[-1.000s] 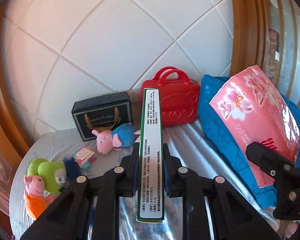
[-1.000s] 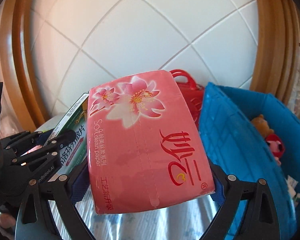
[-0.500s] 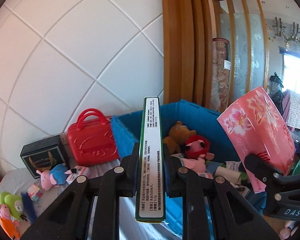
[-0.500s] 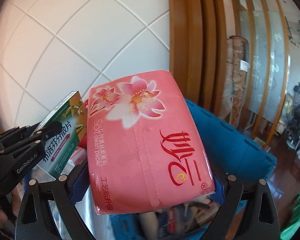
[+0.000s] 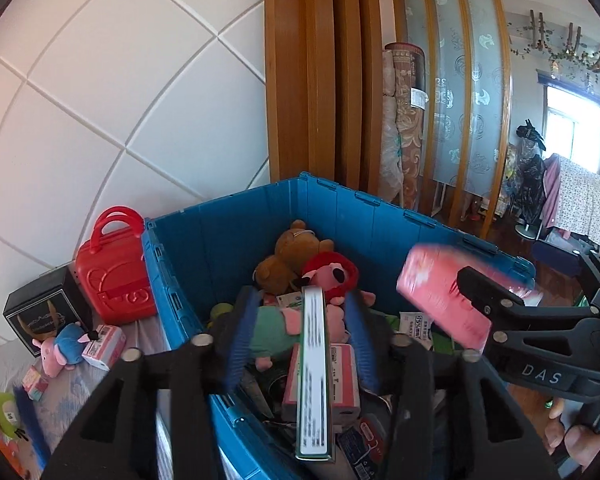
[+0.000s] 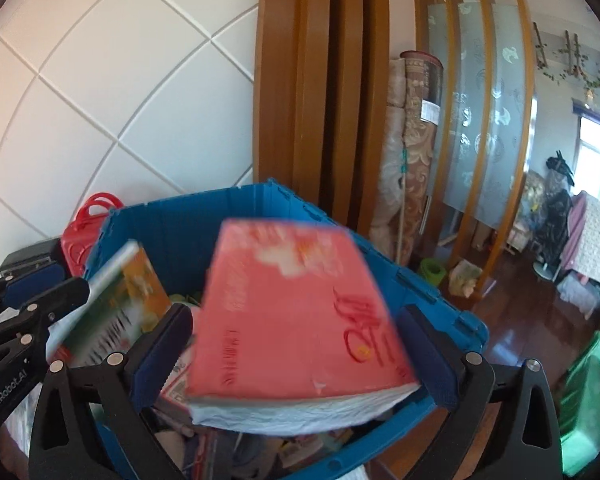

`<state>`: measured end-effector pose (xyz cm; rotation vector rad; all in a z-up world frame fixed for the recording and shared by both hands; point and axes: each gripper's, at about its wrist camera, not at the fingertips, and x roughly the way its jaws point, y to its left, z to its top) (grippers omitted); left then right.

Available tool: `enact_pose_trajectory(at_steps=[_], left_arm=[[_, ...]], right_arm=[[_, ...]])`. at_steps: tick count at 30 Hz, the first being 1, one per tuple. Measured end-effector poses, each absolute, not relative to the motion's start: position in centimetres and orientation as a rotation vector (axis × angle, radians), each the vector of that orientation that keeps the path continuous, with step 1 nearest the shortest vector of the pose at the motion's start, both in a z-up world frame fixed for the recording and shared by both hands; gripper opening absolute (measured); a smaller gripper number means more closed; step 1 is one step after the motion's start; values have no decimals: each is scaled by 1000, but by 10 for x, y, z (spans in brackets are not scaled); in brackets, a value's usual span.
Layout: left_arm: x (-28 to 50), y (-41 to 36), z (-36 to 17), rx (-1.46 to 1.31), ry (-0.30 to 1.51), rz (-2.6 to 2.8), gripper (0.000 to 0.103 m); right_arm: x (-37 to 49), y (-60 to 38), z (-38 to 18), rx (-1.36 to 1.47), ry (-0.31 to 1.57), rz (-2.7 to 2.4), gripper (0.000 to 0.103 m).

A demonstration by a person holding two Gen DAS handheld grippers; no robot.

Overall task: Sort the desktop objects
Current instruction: 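Open both tools to drop the medicine box and tissue pack into the bin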

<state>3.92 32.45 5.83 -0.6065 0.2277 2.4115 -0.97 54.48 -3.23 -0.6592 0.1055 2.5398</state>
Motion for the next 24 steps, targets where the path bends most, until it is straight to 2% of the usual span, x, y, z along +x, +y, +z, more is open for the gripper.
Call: enact_pose_trajectory(at_steps=[1,4,15,24], left_arm=[[40,324,59,-596,220,2424,72],[46,319,59,-574,204,2448,79],[62,283,52,-606,133,2456,79],[79,261,42,-654,179,2496,79]], right_arm=[[-8,547,-33,-660,101,2531,103],[-4,549,-34,-656,89,2524,103],[19,530,-44,-678,90,2602,103],[43,496,-52,-705,63,2639,103]])
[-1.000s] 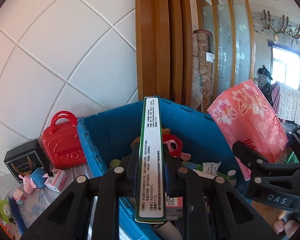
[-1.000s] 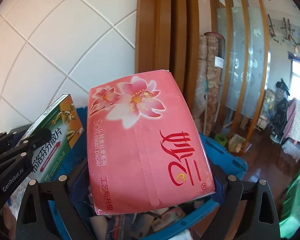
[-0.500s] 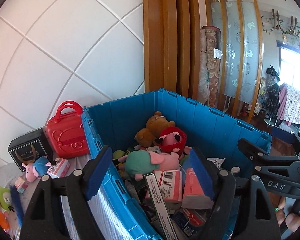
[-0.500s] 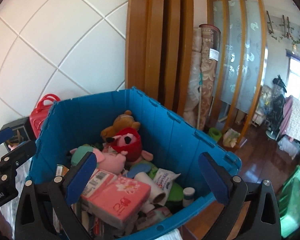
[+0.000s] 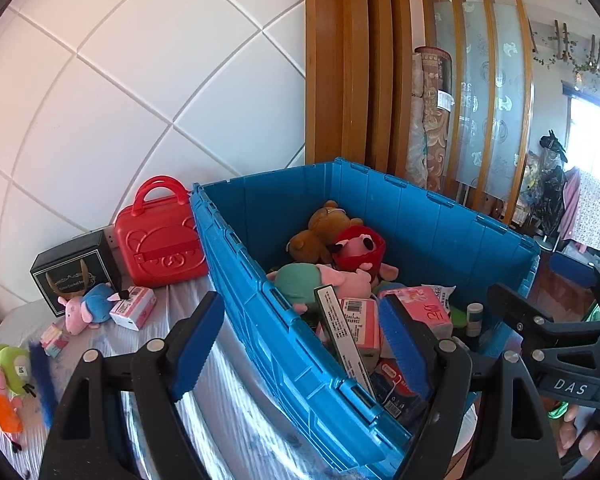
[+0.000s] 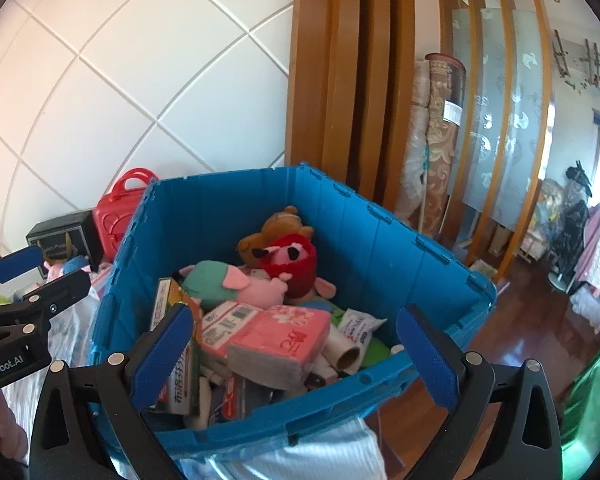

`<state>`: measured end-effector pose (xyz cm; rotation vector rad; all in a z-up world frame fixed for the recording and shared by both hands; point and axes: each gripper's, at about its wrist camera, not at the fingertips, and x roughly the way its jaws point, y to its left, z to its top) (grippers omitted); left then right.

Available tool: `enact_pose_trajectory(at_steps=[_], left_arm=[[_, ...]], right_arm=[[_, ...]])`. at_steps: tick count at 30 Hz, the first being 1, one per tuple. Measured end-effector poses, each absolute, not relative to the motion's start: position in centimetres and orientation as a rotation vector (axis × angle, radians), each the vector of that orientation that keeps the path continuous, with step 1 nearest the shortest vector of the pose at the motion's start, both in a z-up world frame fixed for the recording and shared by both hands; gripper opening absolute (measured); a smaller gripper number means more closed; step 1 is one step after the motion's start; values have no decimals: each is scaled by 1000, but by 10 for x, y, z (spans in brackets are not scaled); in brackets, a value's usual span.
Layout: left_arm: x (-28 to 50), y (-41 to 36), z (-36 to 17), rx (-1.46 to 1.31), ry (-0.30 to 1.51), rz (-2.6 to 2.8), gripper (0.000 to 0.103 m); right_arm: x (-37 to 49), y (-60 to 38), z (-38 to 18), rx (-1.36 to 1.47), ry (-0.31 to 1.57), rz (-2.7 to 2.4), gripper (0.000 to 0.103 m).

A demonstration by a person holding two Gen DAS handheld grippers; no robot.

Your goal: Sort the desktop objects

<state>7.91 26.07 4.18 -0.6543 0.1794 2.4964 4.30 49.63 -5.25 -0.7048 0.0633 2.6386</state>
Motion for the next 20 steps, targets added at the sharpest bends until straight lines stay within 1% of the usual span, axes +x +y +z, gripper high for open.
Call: enact_pose_trajectory(at_steps=[9,20], left_arm=[[87,231,41,-698,151,2514,79],[88,211,42,-694,151,2568,79]], right_arm=[[54,472,-48,-713,65,2669,103],[41,454,-55,-763,49,2694,103]])
